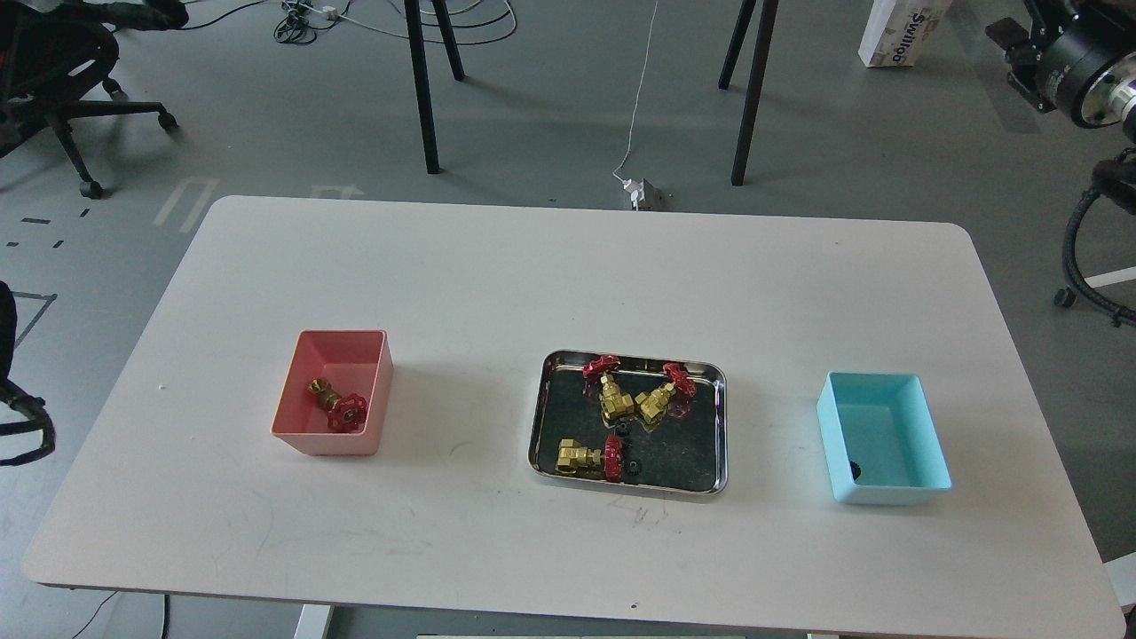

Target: Place valve in pink box and gear in blue box

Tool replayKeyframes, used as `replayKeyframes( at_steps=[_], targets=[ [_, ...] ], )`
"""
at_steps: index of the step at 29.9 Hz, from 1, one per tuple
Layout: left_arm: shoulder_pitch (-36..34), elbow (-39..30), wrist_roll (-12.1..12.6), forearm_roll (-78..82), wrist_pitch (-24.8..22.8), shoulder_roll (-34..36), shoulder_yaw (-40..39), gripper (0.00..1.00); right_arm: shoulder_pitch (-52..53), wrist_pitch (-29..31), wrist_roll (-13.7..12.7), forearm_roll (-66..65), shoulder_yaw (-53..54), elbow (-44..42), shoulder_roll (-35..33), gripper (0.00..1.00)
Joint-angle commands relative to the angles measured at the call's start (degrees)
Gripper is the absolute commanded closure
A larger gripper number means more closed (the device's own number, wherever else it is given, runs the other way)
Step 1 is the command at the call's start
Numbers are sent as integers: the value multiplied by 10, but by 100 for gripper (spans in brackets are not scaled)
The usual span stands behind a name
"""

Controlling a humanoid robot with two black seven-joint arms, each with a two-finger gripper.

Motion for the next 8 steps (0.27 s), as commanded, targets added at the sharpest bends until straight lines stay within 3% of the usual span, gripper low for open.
replayKeyframes(
  at_steps=[1, 8],
  targets=[
    [0, -1, 0, 1, 1, -9, 11, 14, 36, -105, -19, 17, -1, -53, 48, 3],
    [3, -2, 0, 0, 0, -9, 16, 13, 33, -114, -15, 16, -1, -25, 50, 1]
  ],
)
